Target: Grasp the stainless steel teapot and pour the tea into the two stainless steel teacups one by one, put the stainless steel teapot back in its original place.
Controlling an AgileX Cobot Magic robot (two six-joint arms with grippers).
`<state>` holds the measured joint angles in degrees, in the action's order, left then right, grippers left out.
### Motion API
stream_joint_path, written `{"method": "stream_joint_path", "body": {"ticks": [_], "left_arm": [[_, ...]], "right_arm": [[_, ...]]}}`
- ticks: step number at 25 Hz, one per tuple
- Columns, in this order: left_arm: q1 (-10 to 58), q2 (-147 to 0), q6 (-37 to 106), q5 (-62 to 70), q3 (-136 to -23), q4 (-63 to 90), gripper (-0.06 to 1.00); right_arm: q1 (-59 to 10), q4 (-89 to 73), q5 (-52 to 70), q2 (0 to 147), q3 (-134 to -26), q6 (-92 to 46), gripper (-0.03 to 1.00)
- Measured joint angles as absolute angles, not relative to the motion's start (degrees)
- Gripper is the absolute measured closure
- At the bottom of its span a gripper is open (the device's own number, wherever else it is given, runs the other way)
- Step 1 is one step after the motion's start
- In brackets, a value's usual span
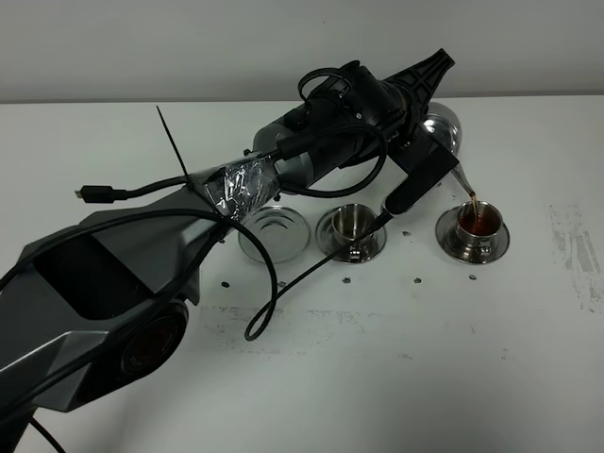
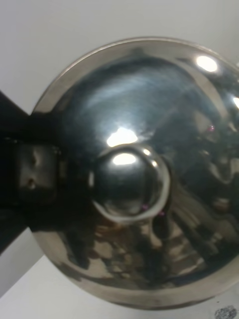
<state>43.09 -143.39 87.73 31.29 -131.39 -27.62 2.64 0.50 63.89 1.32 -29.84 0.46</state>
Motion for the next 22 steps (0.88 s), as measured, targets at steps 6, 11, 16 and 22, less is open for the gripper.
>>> {"method": "stream_joint_path", "body": {"ticks": [6,11,16,22], "left_arm": [[43.26,-143.39,87.22,31.03,-131.39,-29.03,0.74],[43.26,-143.39,87.02,31.03,-131.39,-30.36,0.74],[43.26,-143.39,86.77,31.03,-131.39,-30.55,0.74],[43.26,-143.39,86.77,30.64,-131.39,-30.97,0.74]], "right_arm": [[2.64,0.5,63.89,1.32,-29.84,0.46,0.65],[2.64,0.5,63.89,1.32,-29.84,0.46,0.65],[2.64,0.5,63.89,1.32,-29.84,0.46,0.65],[2.64,0.5,63.89,1.32,-29.84,0.46,0.65]]}}
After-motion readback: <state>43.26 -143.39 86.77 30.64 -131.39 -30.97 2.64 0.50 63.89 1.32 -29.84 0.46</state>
